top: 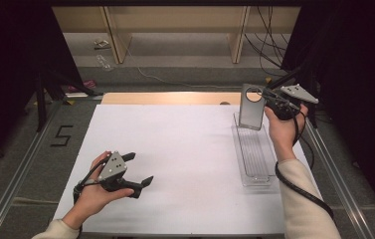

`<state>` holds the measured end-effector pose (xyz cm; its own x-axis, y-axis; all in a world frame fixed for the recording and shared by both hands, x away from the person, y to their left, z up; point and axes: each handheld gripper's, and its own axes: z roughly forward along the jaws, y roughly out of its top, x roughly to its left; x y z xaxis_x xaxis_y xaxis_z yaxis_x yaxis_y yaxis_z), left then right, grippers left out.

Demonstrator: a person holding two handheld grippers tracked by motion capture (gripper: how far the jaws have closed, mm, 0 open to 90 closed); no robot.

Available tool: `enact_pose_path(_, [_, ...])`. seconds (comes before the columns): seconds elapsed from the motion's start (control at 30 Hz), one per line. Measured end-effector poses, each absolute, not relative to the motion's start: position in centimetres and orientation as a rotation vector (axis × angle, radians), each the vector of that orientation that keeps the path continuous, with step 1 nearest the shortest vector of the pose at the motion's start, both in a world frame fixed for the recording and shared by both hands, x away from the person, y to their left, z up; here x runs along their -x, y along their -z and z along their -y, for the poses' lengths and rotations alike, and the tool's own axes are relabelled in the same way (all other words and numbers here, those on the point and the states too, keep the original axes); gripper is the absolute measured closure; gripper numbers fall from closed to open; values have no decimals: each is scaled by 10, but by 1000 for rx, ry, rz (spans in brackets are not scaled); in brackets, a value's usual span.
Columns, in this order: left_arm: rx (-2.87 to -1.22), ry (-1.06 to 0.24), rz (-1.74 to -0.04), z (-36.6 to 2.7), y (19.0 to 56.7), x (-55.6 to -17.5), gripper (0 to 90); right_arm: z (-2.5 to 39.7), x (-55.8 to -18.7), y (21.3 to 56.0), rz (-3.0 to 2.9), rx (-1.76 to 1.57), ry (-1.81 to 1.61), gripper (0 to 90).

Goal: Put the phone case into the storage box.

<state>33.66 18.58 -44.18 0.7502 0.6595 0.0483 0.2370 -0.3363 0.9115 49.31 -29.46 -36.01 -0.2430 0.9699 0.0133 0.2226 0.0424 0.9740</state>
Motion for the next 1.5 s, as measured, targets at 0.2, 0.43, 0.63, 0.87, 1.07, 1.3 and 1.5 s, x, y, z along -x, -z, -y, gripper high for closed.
enact_pose_path(0.2, [-1910,-506,-685,-186,442,-337,40,294,-496,364,-1578,-1247,-1255,832])
enact_pose_path(0.43, [-1909,-506,-686,-186,442,-337,41,293,-497,364,-1577,-1255,-1253,833])
enact_pose_path(0.63, [-1910,-507,-686,-186,442,-337,40,292,-500,365,-1581,-1255,-1246,833])
enact_pose_path(0.87, [-1910,-505,-684,-186,442,-336,41,290,-504,366,-1590,-1256,-1237,833])
enact_pose_path(1.07, [-1911,-504,-683,-185,442,-336,41,289,-507,367,-1598,-1257,-1221,833])
enact_pose_path(1.3, [-1911,-503,-683,-186,442,-337,41,289,-510,368,-1603,-1260,-1220,833])
enact_pose_path(1.5, [-1909,-503,-685,-186,442,-337,41,291,-513,369,-1600,-1270,-1214,833])
